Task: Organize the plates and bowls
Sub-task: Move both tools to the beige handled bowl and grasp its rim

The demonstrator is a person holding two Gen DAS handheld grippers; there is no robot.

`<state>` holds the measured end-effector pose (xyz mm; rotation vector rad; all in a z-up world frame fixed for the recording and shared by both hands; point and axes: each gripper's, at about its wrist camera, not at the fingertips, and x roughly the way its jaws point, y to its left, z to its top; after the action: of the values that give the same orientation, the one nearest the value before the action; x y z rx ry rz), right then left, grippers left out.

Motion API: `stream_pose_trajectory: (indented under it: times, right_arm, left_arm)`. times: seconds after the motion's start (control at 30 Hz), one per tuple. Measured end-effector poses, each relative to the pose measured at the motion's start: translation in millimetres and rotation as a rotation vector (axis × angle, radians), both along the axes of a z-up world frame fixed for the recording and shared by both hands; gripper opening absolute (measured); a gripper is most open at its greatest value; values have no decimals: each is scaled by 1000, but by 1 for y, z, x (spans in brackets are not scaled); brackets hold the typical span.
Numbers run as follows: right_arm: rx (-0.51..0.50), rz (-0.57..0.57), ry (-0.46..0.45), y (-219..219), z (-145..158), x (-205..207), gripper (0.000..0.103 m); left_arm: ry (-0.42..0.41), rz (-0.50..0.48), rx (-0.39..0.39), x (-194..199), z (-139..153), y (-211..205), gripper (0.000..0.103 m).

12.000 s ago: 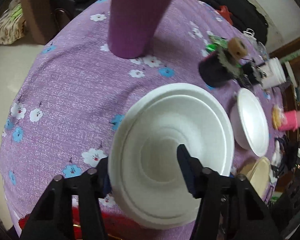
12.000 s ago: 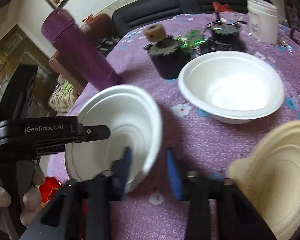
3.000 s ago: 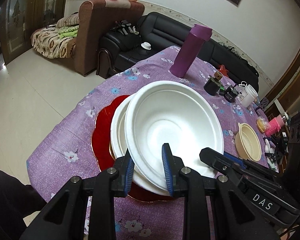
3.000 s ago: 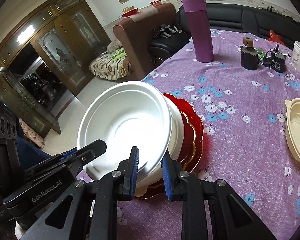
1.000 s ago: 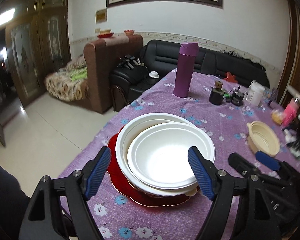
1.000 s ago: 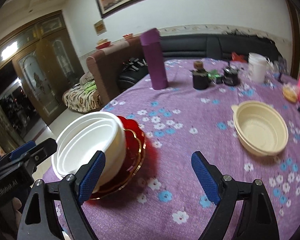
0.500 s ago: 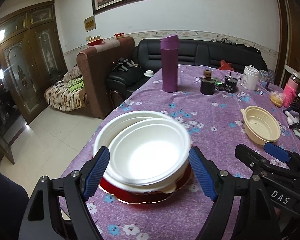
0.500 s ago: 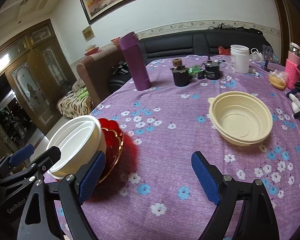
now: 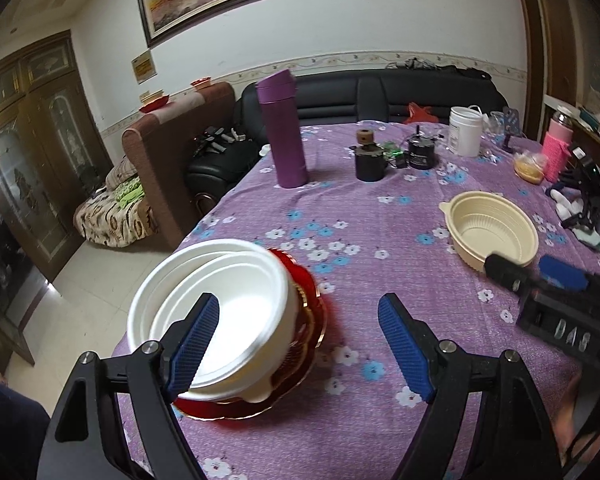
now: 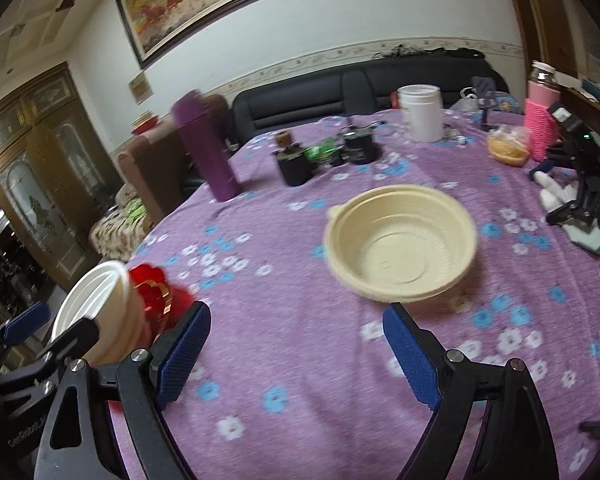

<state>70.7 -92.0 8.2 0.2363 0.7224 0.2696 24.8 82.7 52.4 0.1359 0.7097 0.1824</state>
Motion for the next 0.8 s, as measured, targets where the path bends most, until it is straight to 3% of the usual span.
stream_pose_trajectory:
  times: [0.67,0.8]
  right_arm:
    - [-61,-162,-55,-74,11,64,91]
    - [-49,-200,-58,-90,-1,71,92]
  left_arm:
    - [81,-71,77,42,-20,-60,81]
    - [125,-85,46,63,-25,-66,81]
